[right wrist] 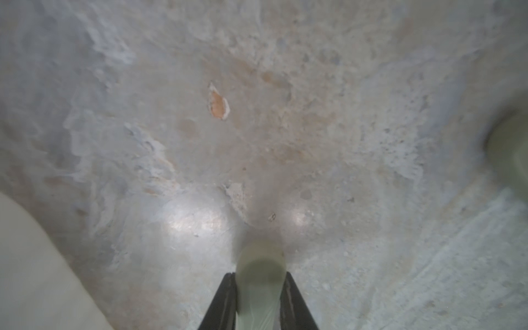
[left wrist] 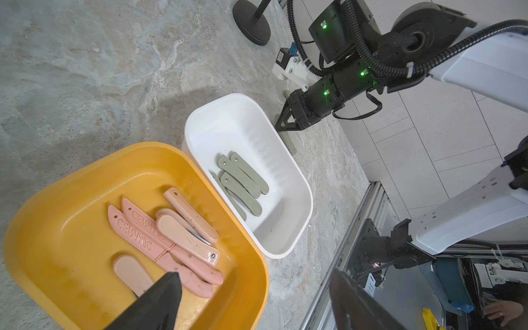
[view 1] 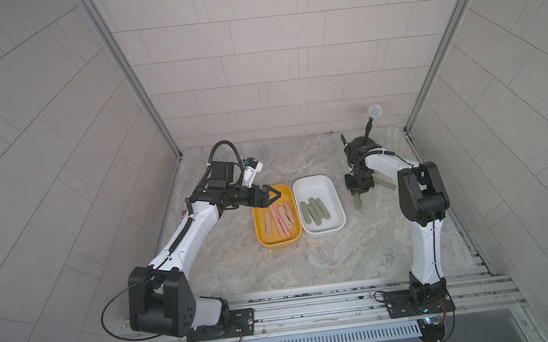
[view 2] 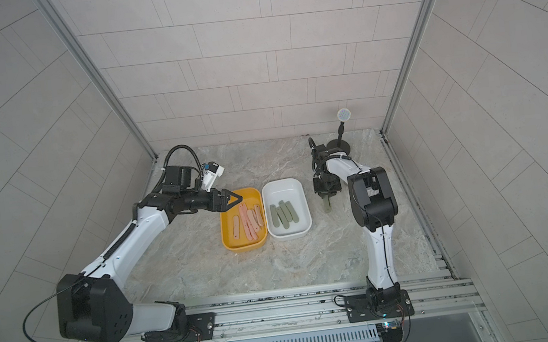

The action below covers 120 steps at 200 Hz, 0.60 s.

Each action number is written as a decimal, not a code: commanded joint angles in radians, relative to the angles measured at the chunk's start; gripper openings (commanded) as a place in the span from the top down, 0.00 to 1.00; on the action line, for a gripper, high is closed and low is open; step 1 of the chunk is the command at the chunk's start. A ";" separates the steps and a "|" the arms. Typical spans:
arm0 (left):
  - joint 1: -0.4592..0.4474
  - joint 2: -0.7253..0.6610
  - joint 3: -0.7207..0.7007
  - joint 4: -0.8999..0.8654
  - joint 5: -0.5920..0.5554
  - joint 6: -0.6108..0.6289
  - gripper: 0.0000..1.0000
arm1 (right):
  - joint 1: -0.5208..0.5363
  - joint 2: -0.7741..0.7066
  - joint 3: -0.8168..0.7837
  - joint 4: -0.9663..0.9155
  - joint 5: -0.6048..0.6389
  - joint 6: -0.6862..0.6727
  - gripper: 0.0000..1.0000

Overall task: Place the fruit knives into the storage box by color
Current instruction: Pick up the fruit knife from the center of the board.

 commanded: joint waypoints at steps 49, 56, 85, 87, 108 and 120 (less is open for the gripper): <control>0.016 -0.037 -0.004 0.016 0.011 0.005 0.12 | 0.068 -0.123 0.101 -0.116 0.037 -0.007 0.78; 0.021 -0.039 -0.004 0.015 0.010 0.006 0.12 | 0.082 -0.129 0.112 -0.123 0.037 -0.005 0.78; 0.060 -0.056 0.001 0.009 0.016 0.004 0.12 | 0.154 -0.145 0.153 -0.148 0.043 0.010 0.78; 0.065 -0.056 0.001 0.009 0.019 0.004 0.12 | 0.159 -0.146 0.157 -0.149 0.043 0.011 0.78; 0.107 -0.067 -0.003 0.011 0.038 -0.006 0.12 | 0.213 -0.146 0.181 -0.156 0.045 0.024 0.78; 0.126 -0.071 -0.006 0.013 0.047 -0.010 0.13 | 0.245 -0.140 0.193 -0.158 0.041 0.032 0.78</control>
